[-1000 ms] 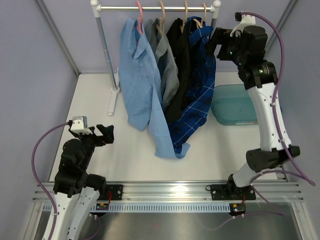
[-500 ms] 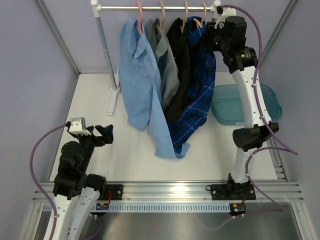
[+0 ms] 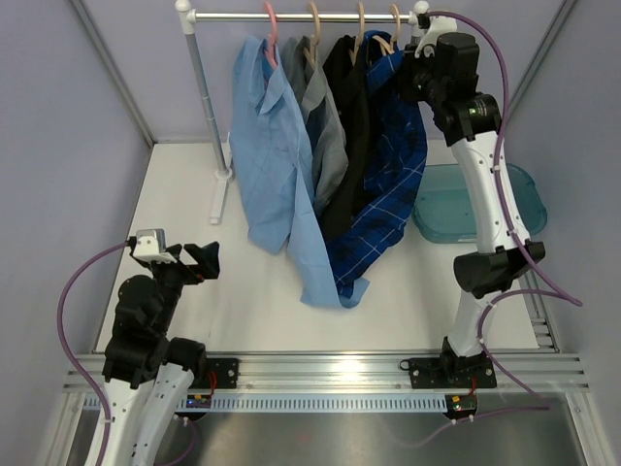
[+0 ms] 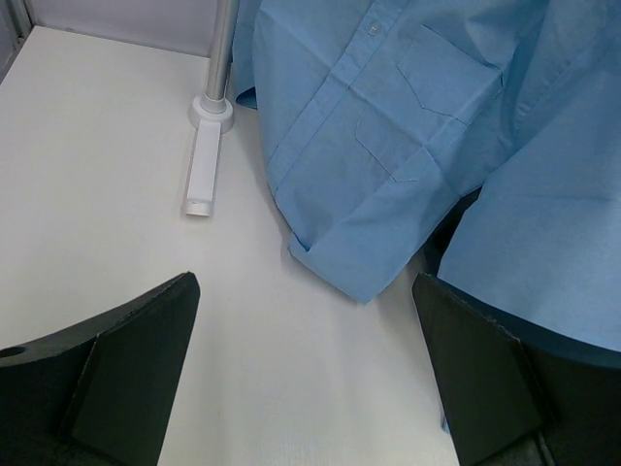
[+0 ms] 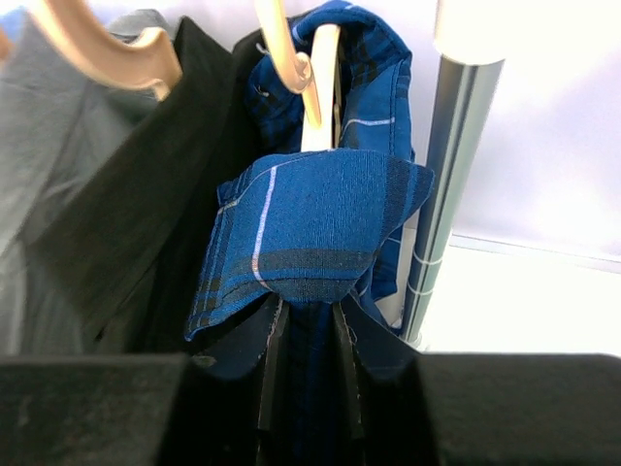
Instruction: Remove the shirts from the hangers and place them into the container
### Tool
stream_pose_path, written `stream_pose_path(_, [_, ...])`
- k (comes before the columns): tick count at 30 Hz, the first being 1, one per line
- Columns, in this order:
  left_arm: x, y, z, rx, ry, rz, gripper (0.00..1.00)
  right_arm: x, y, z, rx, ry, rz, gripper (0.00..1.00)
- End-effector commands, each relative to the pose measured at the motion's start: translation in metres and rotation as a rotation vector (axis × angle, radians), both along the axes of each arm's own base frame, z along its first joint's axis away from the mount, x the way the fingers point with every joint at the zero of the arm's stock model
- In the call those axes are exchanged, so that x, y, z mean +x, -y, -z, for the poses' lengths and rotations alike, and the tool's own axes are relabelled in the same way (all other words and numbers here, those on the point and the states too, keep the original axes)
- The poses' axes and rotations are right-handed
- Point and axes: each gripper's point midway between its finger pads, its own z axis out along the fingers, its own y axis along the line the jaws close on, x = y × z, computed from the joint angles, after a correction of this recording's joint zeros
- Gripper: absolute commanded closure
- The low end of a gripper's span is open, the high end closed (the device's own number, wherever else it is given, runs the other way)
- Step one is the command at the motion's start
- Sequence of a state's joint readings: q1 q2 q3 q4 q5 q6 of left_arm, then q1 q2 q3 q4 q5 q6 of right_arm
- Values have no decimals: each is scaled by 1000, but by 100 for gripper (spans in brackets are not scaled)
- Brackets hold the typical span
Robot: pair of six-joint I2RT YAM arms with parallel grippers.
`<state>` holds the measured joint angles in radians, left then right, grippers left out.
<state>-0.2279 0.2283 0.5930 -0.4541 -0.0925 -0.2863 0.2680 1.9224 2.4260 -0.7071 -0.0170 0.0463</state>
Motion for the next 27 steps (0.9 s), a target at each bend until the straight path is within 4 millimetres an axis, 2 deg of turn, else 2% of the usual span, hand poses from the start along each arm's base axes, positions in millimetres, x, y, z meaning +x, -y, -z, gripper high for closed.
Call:
stream_pose_path(1, [1,0,-12,-2,59,0,1,-59,5,-107,56,282,-37,100])
stream_pose_path(2, [1,0,-11,-1,57,0,1,-66,7,-114,62,301,-37,100])
stream_pose_path(3, [1,0,-11,-1,56,-1,1,-82,11,-127,72,335,-38,100])
stream_pose_path(5, [1,-1,-11,-1,57,-3,1,-87,13,-122,70,323,-35,100])
stream_pose_path(6, [1,-1,-11,-1,57,-3,1,-97,17,-126,73,330,-30,100])
stream_pose_path(7, [1,-1,-11,-1,57,-3,1,-95,16,-109,64,287,-29,100])
stream_pose_path(8, [2,-1,-11,-1,56,-4,1,-98,17,-101,65,268,-27,100])
stream_pose_path(9, [2,-1,-11,-1,56,-6,1,-111,22,-110,80,303,-20,100])
stream_pose_path(10, [2,-1,-11,0,54,-7,1,-103,20,-78,63,241,-18,100])
stream_pose_path(11, [2,-1,-12,0,56,-7,1,-105,21,-69,62,231,-16,100])
stream_pose_path(12, [3,-1,-11,-3,53,-5,1,-114,24,-71,67,248,-13,100])
stream_pose_path(13, [3,0,-12,-7,49,-2,1,-111,24,-44,54,189,-9,100])
stream_pose_path(15, [5,3,-13,-13,39,10,1,-123,26,-27,64,136,-6,100])
stream_pose_path(16, [5,4,-16,-15,38,16,1,-123,26,-1,57,81,-4,100])
stream_pose_path(17, [5,8,-18,-18,38,36,1,-128,26,10,73,55,-2,100])
stream_pose_path(18, [4,11,-28,-26,50,51,1,-143,30,10,83,56,0,100])
stream_pose_path(19, [6,14,-30,-27,41,67,1,-148,31,35,79,2,5,100])
stream_pose_path(20, [4,21,-36,-34,45,104,1,-164,35,32,100,9,10,100])
stream_pose_path(21, [4,27,-41,-46,45,134,1,-175,38,42,96,-19,12,100])
stream_pose_path(22, [2,29,-57,-56,68,151,1,-183,41,54,94,-49,15,100])
stream_pose_path(23, [4,37,-58,-61,49,187,1,-193,43,54,97,-52,16,100])
stream_pose_path(24, [5,40,-63,-74,46,200,1,-211,48,48,102,-42,14,100])
stream_pose_path(25, [4,43,-76,-81,64,216,1,-220,51,39,106,-24,14,100])
stream_pose_path(26, [9,48,-75,-83,38,239,1,-234,56,26,112,7,13,100])
stream_pose_path(27, [11,51,-78,-90,32,248,1,-245,59,21,109,2,12,100])
